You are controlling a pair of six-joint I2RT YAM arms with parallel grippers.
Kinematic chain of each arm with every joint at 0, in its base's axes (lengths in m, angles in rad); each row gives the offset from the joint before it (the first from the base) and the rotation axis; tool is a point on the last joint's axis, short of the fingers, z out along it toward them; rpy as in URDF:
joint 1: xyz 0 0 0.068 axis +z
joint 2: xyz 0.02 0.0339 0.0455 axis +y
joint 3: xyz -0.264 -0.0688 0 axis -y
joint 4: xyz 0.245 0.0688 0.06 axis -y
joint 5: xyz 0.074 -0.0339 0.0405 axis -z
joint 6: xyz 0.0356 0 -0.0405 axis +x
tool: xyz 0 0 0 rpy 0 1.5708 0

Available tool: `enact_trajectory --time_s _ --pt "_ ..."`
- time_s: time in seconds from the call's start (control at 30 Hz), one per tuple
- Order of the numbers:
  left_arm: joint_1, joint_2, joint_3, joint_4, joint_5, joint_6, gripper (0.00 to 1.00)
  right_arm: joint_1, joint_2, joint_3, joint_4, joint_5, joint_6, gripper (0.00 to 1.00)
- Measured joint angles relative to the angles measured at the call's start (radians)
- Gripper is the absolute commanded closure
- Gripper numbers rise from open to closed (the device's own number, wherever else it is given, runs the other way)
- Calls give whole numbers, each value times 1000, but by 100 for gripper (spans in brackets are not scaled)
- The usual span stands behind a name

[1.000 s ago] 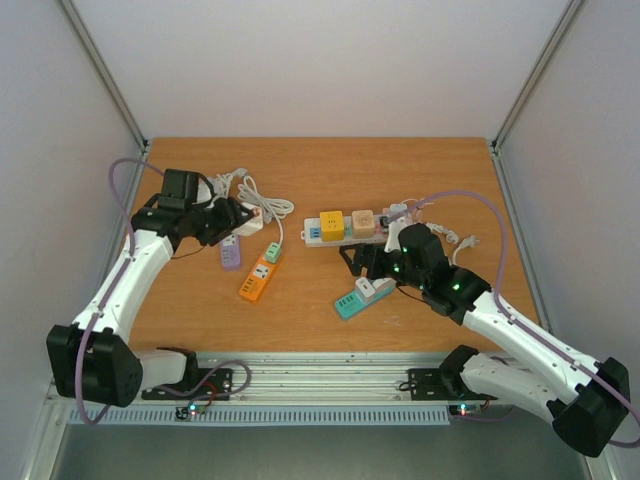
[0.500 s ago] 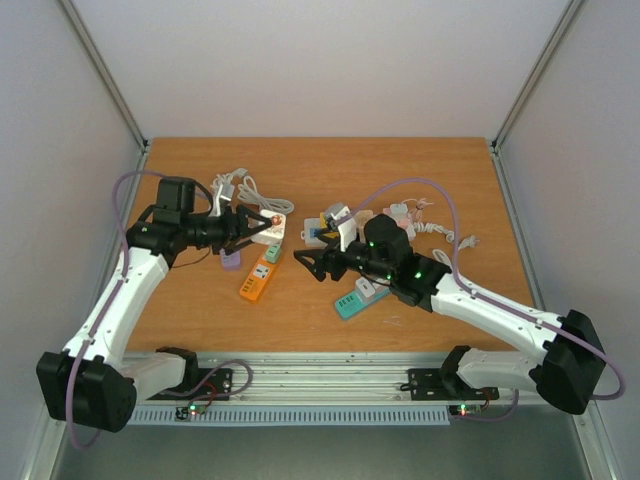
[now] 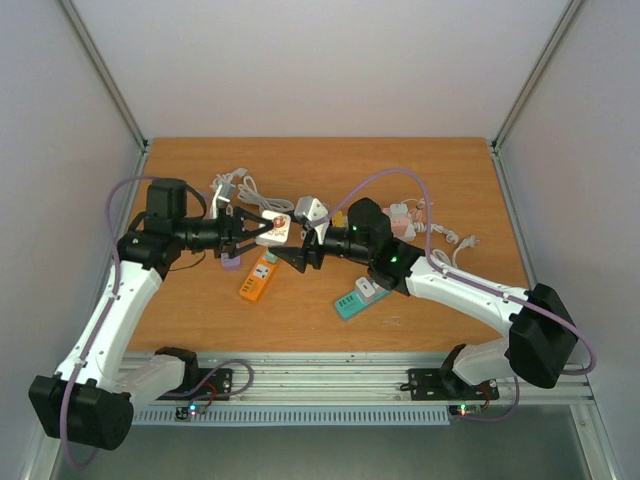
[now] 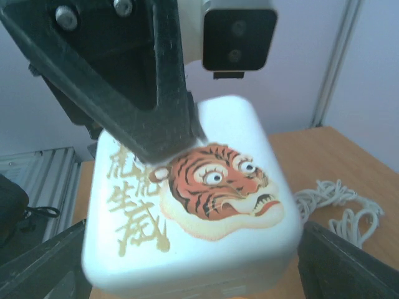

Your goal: Insert the plug

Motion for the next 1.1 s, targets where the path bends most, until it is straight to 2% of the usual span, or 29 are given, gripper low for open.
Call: enact_trajectory --time_s 0.13,0.27,0.33,0.4,0.47,0.53,0.83,1.0,1.1 --pt "0 -16 0 30 39 -39 37 -1 22 8 9 -57 -45 21" --pt "0 -32 -5 58 69 -93 37 -23 24 10 26 -126 -79 40" --pt "0 -39 -7 66 79 -122 37 -34 24 12 30 -158 -93 44" --pt "0 -43 -10 71 88 -139 36 -38 24 14 30 -174 -105 42" --pt "0 -44 -14 74 94 -146 36 -41 24 14 28 -189 -110 34" --pt "0 -44 -19 82 101 -151 36 -45 24 14 25 -198 -111 31" --pt "2 -53 -26 135 127 -204 34 -53 34 48 13 -233 -121 38" --pt "5 -57 -31 146 134 -225 34 -62 50 65 10 -274 -115 29" --pt "0 -57 -33 154 143 -230 34 -59 65 79 13 -285 -106 29"
